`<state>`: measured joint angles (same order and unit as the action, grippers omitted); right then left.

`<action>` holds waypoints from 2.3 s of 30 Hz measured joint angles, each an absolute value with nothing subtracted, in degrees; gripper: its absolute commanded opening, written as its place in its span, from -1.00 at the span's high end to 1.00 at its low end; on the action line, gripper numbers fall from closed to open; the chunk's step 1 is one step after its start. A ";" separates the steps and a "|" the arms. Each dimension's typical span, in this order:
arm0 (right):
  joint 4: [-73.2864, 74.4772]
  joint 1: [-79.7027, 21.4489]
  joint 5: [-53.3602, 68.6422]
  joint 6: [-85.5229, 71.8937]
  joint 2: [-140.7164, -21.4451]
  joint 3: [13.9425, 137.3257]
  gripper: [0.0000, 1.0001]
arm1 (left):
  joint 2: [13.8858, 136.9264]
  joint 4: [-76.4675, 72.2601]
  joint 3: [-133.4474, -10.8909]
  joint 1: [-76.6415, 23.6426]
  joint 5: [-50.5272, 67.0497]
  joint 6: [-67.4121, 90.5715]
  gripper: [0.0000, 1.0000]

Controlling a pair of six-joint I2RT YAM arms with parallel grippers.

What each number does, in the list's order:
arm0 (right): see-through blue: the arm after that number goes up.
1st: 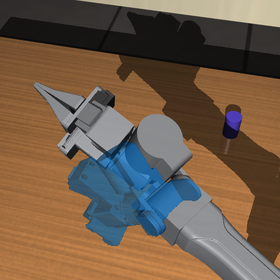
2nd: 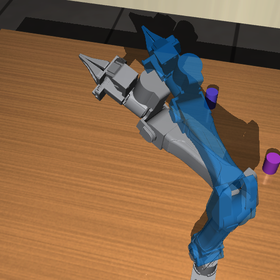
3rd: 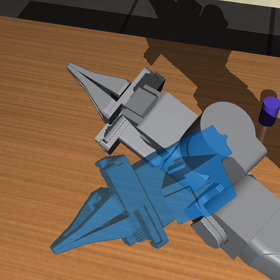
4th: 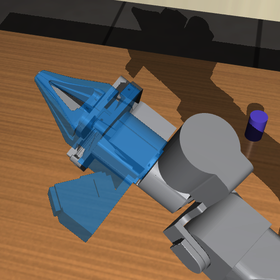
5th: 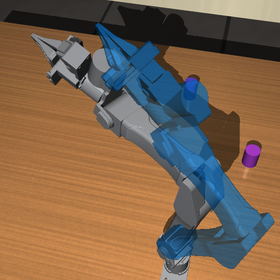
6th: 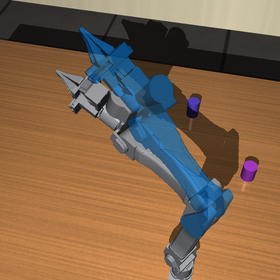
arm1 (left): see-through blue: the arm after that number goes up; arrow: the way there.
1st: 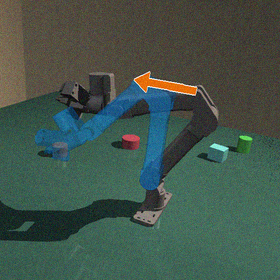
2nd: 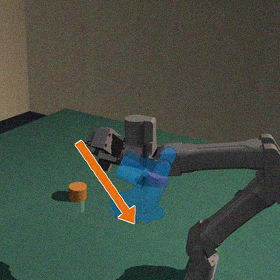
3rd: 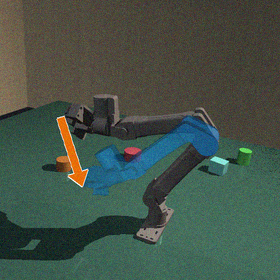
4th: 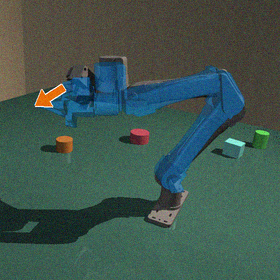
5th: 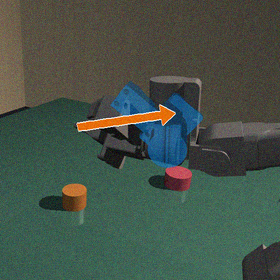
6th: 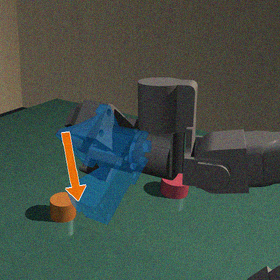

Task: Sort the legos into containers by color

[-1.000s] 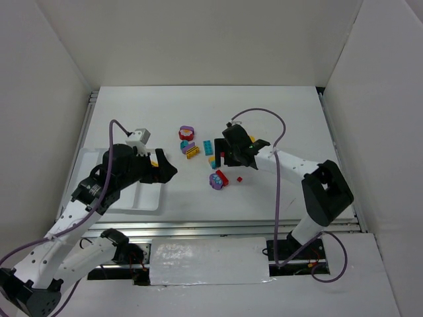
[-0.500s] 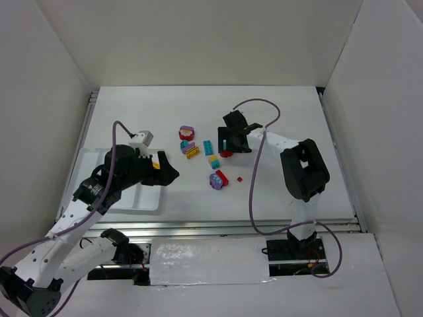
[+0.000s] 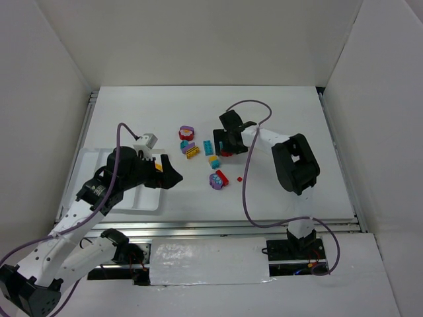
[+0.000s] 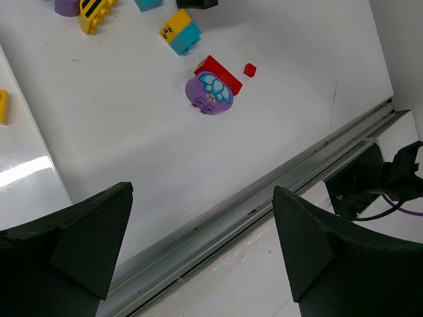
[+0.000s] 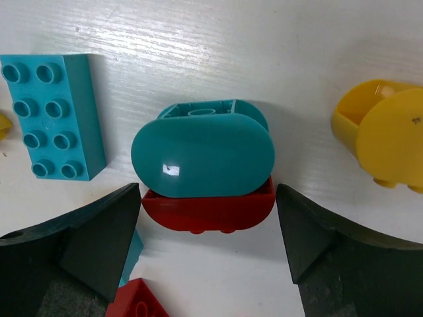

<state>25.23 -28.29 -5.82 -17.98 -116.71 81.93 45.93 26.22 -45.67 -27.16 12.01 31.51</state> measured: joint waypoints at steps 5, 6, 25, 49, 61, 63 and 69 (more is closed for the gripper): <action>26.52 -27.92 -5.17 -16.78 -118.39 84.66 -0.55 | 45.93 25.54 -45.63 -27.22 12.86 31.51 -0.99; 26.74 -27.83 -5.13 -16.62 -118.67 85.14 -0.47 | 45.93 25.47 -45.60 -27.24 12.93 31.51 -0.99; 22.94 -30.37 -4.93 -16.14 -96.12 69.34 0.48 | 47.97 22.04 -46.44 -27.46 13.78 34.72 -0.99; 15.55 -56.16 0.21 -14.87 -63.51 58.02 0.52 | 55.61 4.64 -50.72 -27.59 30.76 48.42 -0.82; 15.86 -58.59 -2.22 -11.99 -67.81 60.93 0.46 | 59.44 7.38 -51.09 -28.03 32.88 47.83 -0.02; 16.36 -59.20 -2.94 -11.29 -68.75 61.65 0.46 | 59.92 7.84 -51.33 -28.14 33.30 47.99 0.18; 17.45 -60.03 -4.56 -9.93 -70.76 62.81 -0.45 | 59.96 9.76 -51.88 -28.18 32.01 46.44 1.00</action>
